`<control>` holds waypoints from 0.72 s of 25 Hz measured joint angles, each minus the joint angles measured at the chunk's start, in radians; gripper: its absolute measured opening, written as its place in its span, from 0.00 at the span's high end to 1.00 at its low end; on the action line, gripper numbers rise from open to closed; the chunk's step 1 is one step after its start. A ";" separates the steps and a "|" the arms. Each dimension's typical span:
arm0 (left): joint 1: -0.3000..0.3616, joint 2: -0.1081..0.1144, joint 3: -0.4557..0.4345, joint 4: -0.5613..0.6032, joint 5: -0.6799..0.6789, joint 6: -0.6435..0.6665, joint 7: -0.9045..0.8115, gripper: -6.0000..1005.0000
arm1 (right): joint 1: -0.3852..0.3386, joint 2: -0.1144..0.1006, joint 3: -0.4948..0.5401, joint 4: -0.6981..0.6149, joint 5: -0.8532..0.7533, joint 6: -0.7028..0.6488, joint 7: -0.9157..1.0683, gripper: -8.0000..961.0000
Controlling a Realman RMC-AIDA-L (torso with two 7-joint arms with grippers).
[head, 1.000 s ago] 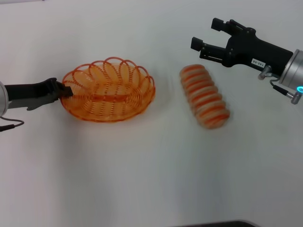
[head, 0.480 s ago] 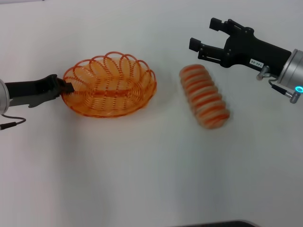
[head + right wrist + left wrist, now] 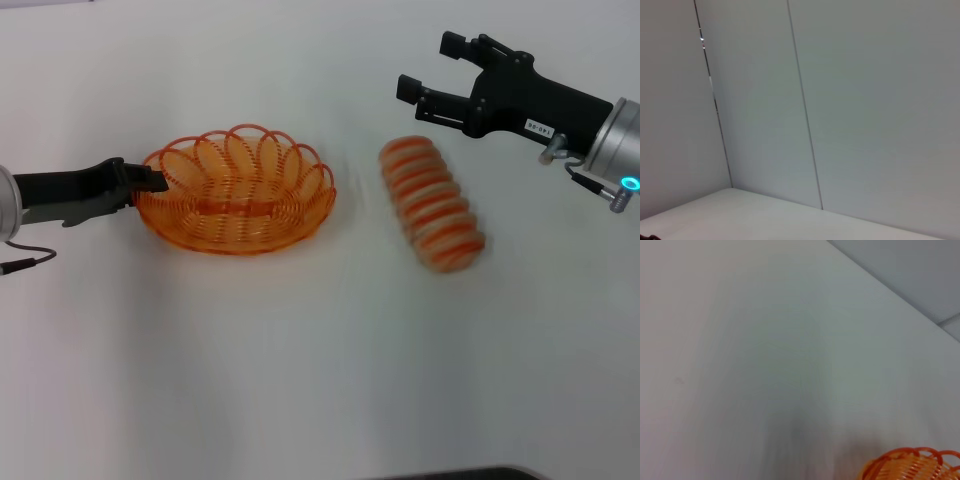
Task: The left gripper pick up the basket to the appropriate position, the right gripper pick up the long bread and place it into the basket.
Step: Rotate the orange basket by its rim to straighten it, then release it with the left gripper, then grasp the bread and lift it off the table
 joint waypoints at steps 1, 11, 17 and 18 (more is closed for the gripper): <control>0.000 0.000 -0.005 0.002 0.000 0.008 0.003 0.80 | 0.002 0.000 0.000 0.000 0.000 0.000 0.000 0.02; 0.017 0.003 -0.074 0.012 -0.014 0.071 0.067 0.51 | 0.015 0.002 0.002 0.000 0.006 0.027 0.000 0.02; 0.022 0.011 -0.188 0.010 -0.035 0.113 0.205 0.48 | 0.016 0.002 0.001 0.009 0.078 0.050 0.001 0.02; 0.022 0.012 -0.214 0.008 -0.035 0.122 0.225 0.48 | 0.016 0.002 0.001 0.012 0.092 0.051 0.002 0.02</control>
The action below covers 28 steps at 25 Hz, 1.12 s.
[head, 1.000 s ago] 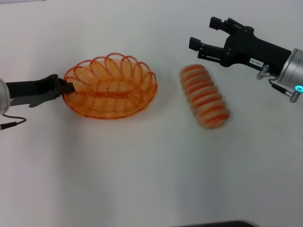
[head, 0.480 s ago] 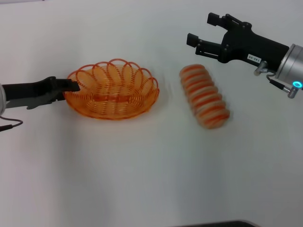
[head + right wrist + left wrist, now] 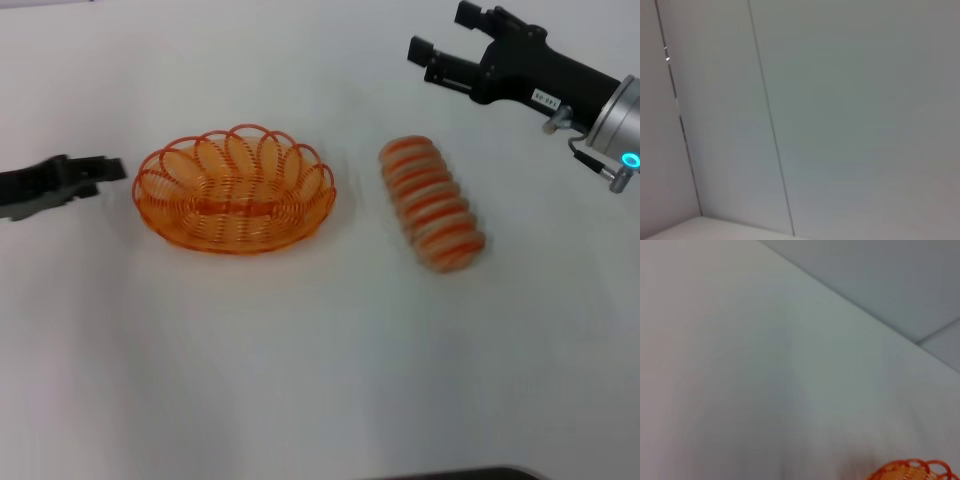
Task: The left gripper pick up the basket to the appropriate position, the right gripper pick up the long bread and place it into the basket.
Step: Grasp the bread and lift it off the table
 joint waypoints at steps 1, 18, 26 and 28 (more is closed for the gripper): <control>0.000 0.002 -0.032 -0.001 -0.001 0.017 0.031 0.48 | 0.001 0.000 0.000 0.002 0.012 0.001 0.004 0.02; 0.031 0.057 -0.392 -0.060 -0.060 0.553 0.764 0.38 | 0.040 -0.070 -0.021 -0.232 -0.287 -0.021 0.741 0.02; 0.045 0.058 -0.395 -0.054 0.026 0.594 0.940 0.17 | 0.179 -0.109 -0.032 -0.353 -0.678 -0.091 1.232 0.02; 0.051 0.055 -0.396 -0.044 0.032 0.597 0.974 0.11 | 0.218 -0.122 -0.033 -0.378 -0.777 -0.130 1.346 0.02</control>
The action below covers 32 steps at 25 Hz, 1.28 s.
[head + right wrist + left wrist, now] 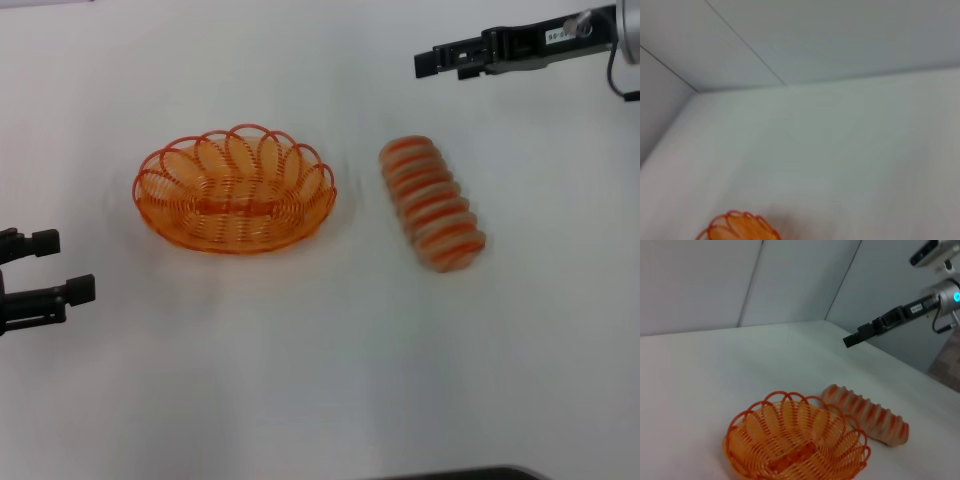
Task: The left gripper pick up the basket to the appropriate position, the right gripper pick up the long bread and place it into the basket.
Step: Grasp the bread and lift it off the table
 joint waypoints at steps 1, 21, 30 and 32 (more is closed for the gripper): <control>0.002 -0.001 -0.001 0.004 0.000 0.001 0.013 0.11 | 0.019 -0.008 0.004 -0.009 -0.042 -0.021 0.048 0.02; 0.007 -0.005 0.017 0.023 0.026 0.068 0.177 0.12 | 0.215 0.031 -0.050 -0.044 -0.474 -0.209 0.362 0.02; 0.013 -0.012 0.018 0.023 0.041 0.077 0.222 0.12 | 0.253 0.055 -0.161 0.012 -0.529 -0.173 0.430 0.02; 0.013 -0.013 0.018 0.023 0.042 0.079 0.226 0.12 | 0.263 0.061 -0.193 0.030 -0.530 -0.159 0.440 0.02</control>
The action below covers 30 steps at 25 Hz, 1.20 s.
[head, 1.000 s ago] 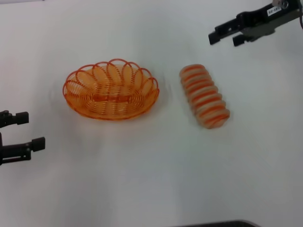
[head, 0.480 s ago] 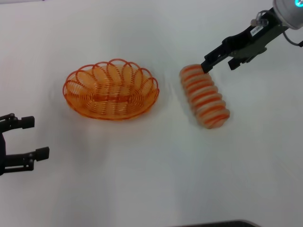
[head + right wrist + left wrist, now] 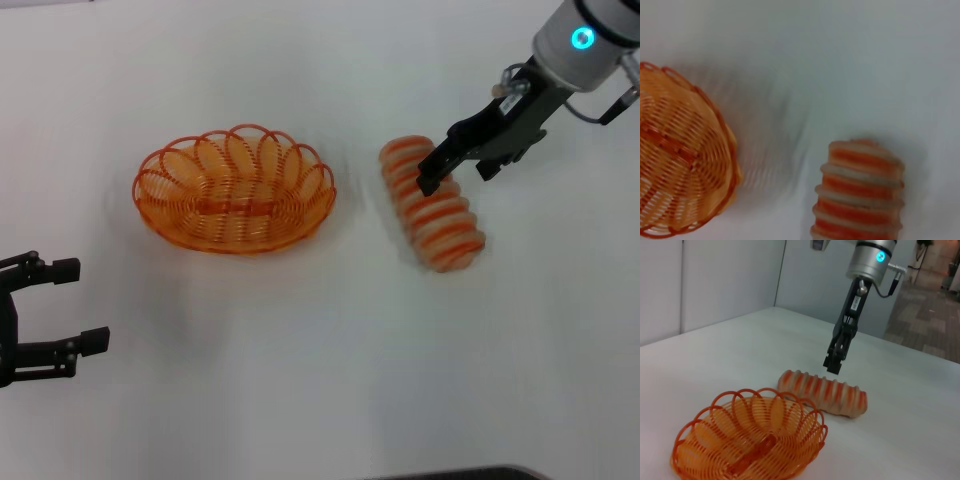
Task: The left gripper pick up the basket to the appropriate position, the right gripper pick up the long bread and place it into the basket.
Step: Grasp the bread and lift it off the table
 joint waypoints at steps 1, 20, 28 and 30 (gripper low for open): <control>0.000 0.000 0.000 0.000 0.000 0.002 0.001 0.12 | 0.004 0.003 -0.013 0.007 0.000 0.006 0.005 0.02; 0.015 -0.006 0.002 -0.009 0.000 0.003 0.040 0.12 | 0.055 0.042 -0.078 0.083 -0.067 0.116 0.053 0.02; 0.020 -0.010 0.002 -0.022 0.001 -0.012 0.052 0.12 | 0.062 0.048 -0.078 0.085 -0.061 0.141 0.053 0.02; 0.020 -0.011 0.003 -0.022 0.001 -0.016 0.053 0.12 | 0.065 0.049 -0.078 0.086 -0.060 0.142 0.052 0.02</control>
